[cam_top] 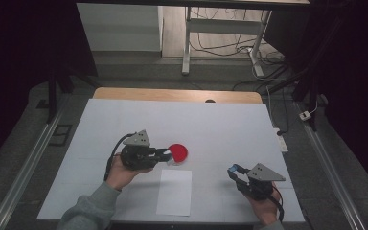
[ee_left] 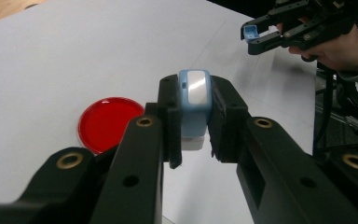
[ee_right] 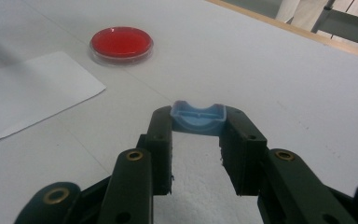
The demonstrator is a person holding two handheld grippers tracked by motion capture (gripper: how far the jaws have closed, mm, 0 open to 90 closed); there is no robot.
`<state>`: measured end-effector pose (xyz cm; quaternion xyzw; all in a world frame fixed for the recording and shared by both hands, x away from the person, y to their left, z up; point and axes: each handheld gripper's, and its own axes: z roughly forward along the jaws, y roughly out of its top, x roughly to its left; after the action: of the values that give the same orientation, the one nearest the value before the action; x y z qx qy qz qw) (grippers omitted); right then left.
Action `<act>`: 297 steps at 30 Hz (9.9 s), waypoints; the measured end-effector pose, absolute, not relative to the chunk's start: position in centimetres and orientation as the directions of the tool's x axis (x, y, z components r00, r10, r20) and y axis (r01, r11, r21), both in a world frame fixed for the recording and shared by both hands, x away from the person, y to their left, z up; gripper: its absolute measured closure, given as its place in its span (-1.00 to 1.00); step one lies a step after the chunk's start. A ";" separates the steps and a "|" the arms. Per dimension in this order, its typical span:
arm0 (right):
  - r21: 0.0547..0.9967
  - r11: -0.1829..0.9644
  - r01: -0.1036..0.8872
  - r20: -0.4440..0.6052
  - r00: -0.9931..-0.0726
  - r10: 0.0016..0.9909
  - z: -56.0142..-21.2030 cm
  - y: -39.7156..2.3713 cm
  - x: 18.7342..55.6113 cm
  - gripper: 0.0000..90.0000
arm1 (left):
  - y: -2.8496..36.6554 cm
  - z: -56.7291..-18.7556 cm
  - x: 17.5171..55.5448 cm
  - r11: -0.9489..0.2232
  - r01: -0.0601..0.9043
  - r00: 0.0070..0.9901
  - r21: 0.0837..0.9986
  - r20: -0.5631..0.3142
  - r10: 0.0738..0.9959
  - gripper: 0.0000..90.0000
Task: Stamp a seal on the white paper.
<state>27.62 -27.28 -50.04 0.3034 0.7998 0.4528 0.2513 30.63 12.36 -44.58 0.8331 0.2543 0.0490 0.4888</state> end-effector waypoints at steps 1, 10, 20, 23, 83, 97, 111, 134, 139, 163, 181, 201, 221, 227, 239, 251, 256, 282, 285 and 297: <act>0.876 0.407 0.257 -0.128 -0.690 0.712 -50.0 -27.3 27.6 0.45 | 12.3 -44.6 30.5 -0.394 0.376 0.866 0.839 -0.167 0.470 0.69; 0.876 0.409 0.257 -0.131 -0.688 0.714 -50.0 -27.3 27.6 0.44 | 12.3 -44.8 30.0 -0.388 0.379 0.875 0.840 -0.189 0.446 0.69; 0.876 0.409 0.253 -0.131 -0.692 0.710 -50.1 -27.2 27.6 0.45 | 12.0 -45.0 29.2 -0.401 0.378 0.881 0.834 -0.191 0.433 0.69; 0.875 0.411 0.255 -0.132 -0.692 0.710 -50.1 -27.3 27.6 0.45 | 11.9 -45.1 29.0 -0.406 0.377 0.883 0.832 -0.190 0.430 0.69; 0.872 0.415 0.259 -0.131 -0.694 0.708 -50.2 -27.1 27.6 0.44 | 8.8 -50.1 28.1 -0.509 0.403 0.889 0.761 -0.194 0.415 0.69; 0.873 0.413 0.258 -0.130 -0.694 0.708 -50.1 -27.1 27.6 0.45 | 8.5 -50.7 28.2 -0.529 0.396 0.891 0.751 -0.173 0.421 0.69; 0.872 0.415 0.260 -0.131 -0.693 0.709 -50.2 -27.1 27.6 0.45 | 8.3 -51.1 28.2 -0.542 0.395 0.889 0.742 -0.160 0.428 0.69; 0.873 0.414 0.258 -0.131 -0.694 0.708 -50.2 -27.2 27.7 0.45 | 8.2 -51.2 27.9 -0.563 0.387 0.892 0.730 -0.140 0.431 0.69; 0.873 0.415 0.257 -0.131 -0.695 0.707 -50.2 -27.1 27.7 0.45 | 8.2 -51.2 28.0 -0.561 0.394 0.889 0.728 -0.147 0.432 0.69; 0.872 0.416 0.257 -0.131 -0.697 0.705 -50.2 -27.1 27.6 0.45 | 7.4 -51.1 27.5 -0.636 0.362 0.900 0.682 -0.076 0.430 0.70; 0.874 0.415 0.254 -0.131 -0.698 0.704 -50.1 -27.0 27.6 0.44 | 7.2 -51.1 27.1 -0.646 0.346 0.899 0.680 -0.044 0.435 0.70; 0.874 0.414 0.255 -0.132 -0.696 0.706 -50.1 -27.0 27.5 0.44 | 7.4 -51.3 27.1 -0.637 0.342 0.901 0.691 -0.049 0.431 0.71; 0.875 0.414 0.250 -0.134 -0.697 0.704 -50.1 -27.0 27.6 0.45 | 7.5 -51.4 27.1 -0.624 0.353 0.896 0.698 -0.061 0.439 0.70; 0.876 0.413 0.250 -0.134 -0.696 0.706 -50.0 -27.0 27.5 0.44 | 7.6 -51.3 27.1 -0.605 0.361 0.892 0.710 -0.073 0.446 0.70; 0.877 0.411 0.248 -0.134 -0.696 0.706 -50.0 -27.0 27.5 0.44 | 9.1 -49.2 27.4 -0.496 0.370 0.875 0.785 -0.116 0.469 0.70; 0.875 0.415 0.248 -0.138 -0.694 0.707 -50.0 -27.1 27.5 0.44 | 10.5 -47.8 27.6 -0.413 0.392 0.866 0.822 -0.178 0.468 0.69; 0.875 0.414 0.249 -0.135 -0.696 0.705 -50.0 -27.0 27.6 0.44 | 11.2 -47.2 27.6 -0.378 0.397 0.861 0.837 -0.197 0.469 0.69; 0.874 0.418 0.249 -0.137 -0.699 0.702 -50.1 -26.9 27.6 0.44 | 12.4 -45.8 28.2 -0.285 0.408 0.833 0.867 -0.227 0.504 0.69; 0.873 0.419 0.250 -0.137 -0.698 0.702 -50.1 -26.9 27.6 0.44 | 12.4 -45.8 28.3 -0.285 0.408 0.833 0.867 -0.226 0.506 0.69; 0.873 0.421 0.248 -0.137 -0.703 0.698 -50.2 -26.7 27.7 0.44 | 12.2 -45.9 28.4 -0.288 0.408 0.828 0.866 -0.218 0.517 0.69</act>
<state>27.67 -26.74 -50.16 0.2938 0.8050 0.4509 0.2496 28.42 12.22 -45.90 0.8007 0.2889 0.0521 0.5222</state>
